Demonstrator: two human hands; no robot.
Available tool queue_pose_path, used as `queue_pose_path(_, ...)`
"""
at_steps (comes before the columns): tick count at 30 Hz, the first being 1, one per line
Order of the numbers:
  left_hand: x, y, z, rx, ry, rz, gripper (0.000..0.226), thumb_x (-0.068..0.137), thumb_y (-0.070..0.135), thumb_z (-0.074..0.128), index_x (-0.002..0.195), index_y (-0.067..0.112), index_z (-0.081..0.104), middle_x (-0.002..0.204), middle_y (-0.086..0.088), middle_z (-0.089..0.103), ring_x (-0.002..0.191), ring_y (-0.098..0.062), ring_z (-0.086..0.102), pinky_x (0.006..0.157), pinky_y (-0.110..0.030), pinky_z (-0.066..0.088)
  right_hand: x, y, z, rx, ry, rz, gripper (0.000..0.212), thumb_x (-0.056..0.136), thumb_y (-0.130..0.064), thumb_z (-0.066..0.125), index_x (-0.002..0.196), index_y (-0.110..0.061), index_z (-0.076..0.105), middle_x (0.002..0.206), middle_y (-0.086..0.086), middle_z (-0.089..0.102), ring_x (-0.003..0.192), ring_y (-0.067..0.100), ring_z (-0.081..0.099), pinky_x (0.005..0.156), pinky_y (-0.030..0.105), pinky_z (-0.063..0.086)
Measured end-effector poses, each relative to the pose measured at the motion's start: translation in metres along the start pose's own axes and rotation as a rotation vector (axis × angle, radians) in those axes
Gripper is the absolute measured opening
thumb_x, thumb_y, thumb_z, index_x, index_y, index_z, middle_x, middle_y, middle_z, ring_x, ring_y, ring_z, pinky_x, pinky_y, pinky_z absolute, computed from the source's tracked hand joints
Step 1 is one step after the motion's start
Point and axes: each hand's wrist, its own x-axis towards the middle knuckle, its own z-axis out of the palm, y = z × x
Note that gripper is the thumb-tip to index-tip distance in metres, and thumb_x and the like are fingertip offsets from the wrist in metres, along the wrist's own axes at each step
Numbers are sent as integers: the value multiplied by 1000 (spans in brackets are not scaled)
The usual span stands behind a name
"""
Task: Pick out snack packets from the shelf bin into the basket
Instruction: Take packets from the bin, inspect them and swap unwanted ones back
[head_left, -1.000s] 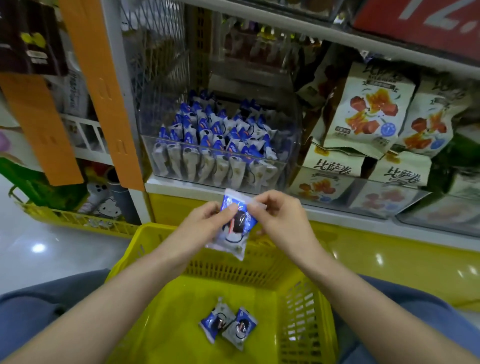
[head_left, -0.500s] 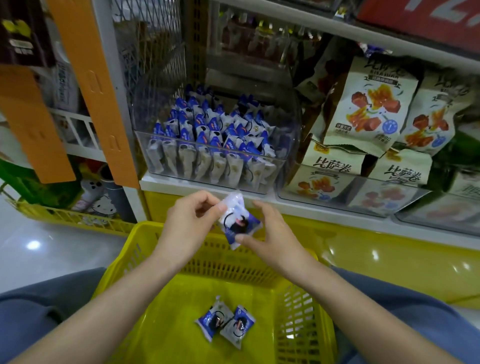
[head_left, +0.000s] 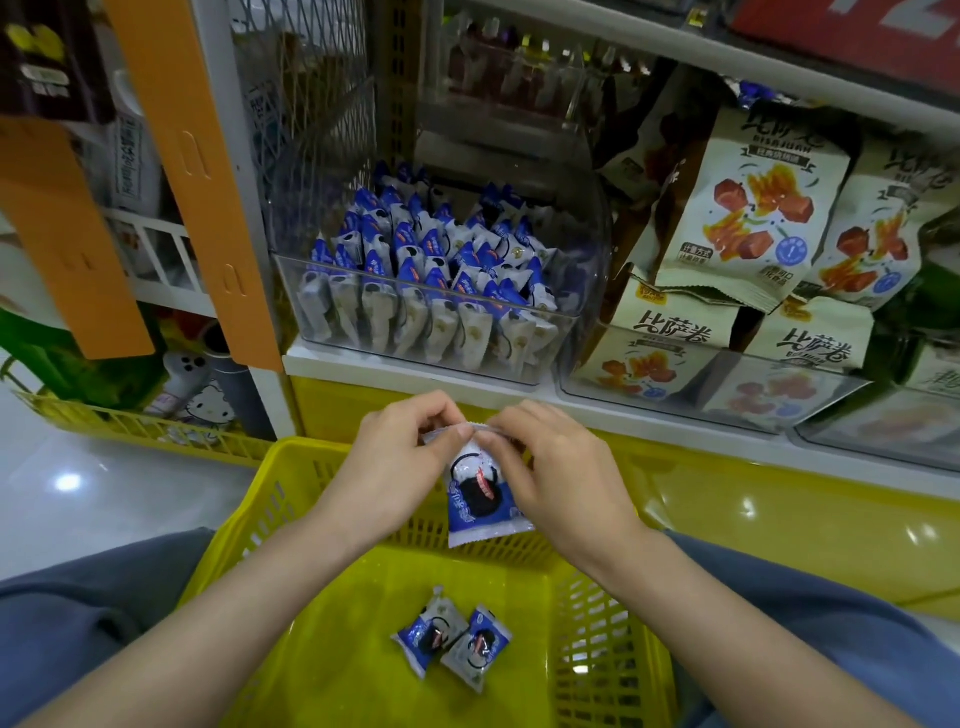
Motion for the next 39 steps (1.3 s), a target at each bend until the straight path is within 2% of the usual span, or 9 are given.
queue_pose_path(5, -2, 1, -2, 58, 187, 12, 19, 89, 15, 57, 78, 29, 53, 74, 10, 59, 72, 1, 54, 63, -10, 41, 7, 6, -4, 222, 115, 195, 9, 92, -25, 54, 89, -20, 61, 81, -10, 59, 72, 5, 55, 64, 27, 48)
queue_pose_path(8, -2, 4, -3, 3, 175, -66, 22, 94, 23, 48, 76, 30, 57, 73, 8, 61, 69, -5, 57, 64, -20, 43, 10, 6, -8, 426, 186, 264, 7, 91, -24, 54, 88, -31, 53, 81, -17, 58, 79, 3, 59, 68, 33, 55)
queue_pose_path(12, 1, 17, -5, -552, 46, -350, 43, 95, 42, 34, 100, 13, 65, 87, -5, 69, 81, -22, 64, 72, -29, 48, 4, 1, -4, 310, 125, 36, 6, 89, -13, 57, 91, -14, 63, 101, -2, 61, 93, 4, 57, 76, 27, 51)
queue_pose_path(15, 0, 18, -8, -599, 43, -290, 33, 92, 33, 48, 109, 9, 65, 102, -9, 70, 98, -23, 64, 79, -31, 51, 0, -1, -1, 192, 24, -83, 12, 89, -19, 56, 95, -12, 64, 111, 1, 58, 97, 8, 56, 75, 23, 47)
queue_pose_path(17, -1, 18, -9, -583, 93, -242, 25, 92, 20, 52, 112, 10, 63, 105, -8, 70, 102, -23, 63, 84, -34, 52, 0, -5, 0, 274, -5, -46, 13, 89, -19, 57, 101, -17, 62, 111, -2, 57, 101, 4, 55, 80, 17, 47)
queue_pose_path(21, -1, 17, -8, -557, 60, -181, 24, 94, 16, 49, 115, 15, 62, 106, -2, 71, 100, -16, 65, 88, -30, 50, 6, -16, -2, 757, 33, 412, 23, 90, -24, 54, 105, -36, 42, 100, -13, 58, 90, 0, 60, 75, 22, 54)
queue_pose_path(25, 0, 15, -5, -552, 26, -107, 25, 92, 14, 52, 114, 24, 57, 100, 5, 70, 91, -7, 67, 77, -16, 52, 13, -15, -5, 1082, -129, 641, 21, 95, -19, 47, 112, -13, 58, 105, 6, 67, 85, 11, 65, 63, 25, 56)
queue_pose_path(32, -7, 7, 4, -82, 104, 138, 34, 80, 27, 66, 103, 42, 46, 107, 17, 57, 99, 9, 52, 79, -3, 37, 15, -14, -2, 1305, -119, 724, 24, 92, -13, 52, 114, -1, 51, 107, 12, 68, 83, 14, 68, 65, 25, 56)
queue_pose_path(39, -7, 3, 2, -30, 10, 131, 22, 89, 24, 54, 102, 40, 47, 106, 17, 60, 94, 4, 58, 82, -27, 52, 14, -13, 0, 1177, -163, 698, 30, 89, -15, 57, 116, -8, 45, 94, 2, 69, 67, 1, 64, 56, 17, 52)
